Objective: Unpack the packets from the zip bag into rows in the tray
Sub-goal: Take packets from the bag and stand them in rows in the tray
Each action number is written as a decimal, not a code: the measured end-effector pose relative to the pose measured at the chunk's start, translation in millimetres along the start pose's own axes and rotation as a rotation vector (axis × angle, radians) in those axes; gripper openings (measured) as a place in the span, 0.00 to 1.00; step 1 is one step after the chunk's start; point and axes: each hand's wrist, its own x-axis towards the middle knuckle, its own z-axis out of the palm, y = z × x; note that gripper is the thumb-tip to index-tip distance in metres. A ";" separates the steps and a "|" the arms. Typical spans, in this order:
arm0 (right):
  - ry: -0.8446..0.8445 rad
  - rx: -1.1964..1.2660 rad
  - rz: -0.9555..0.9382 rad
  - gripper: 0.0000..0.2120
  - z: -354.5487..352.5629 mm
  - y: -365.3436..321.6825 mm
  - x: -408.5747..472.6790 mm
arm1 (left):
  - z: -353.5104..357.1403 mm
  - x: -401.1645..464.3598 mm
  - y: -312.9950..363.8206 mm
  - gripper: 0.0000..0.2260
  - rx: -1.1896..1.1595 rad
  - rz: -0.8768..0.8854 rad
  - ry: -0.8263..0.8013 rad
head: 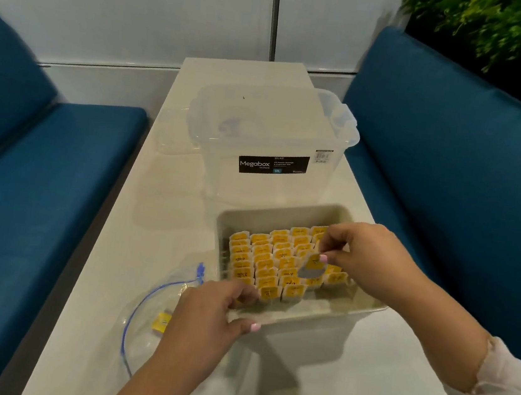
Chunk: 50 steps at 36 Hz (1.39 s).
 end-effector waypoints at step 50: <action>-0.014 -0.451 -0.026 0.07 56.5 36.5 18.9 | 0.5 -2.3 -0.8 0.12 -0.027 -0.069 -0.067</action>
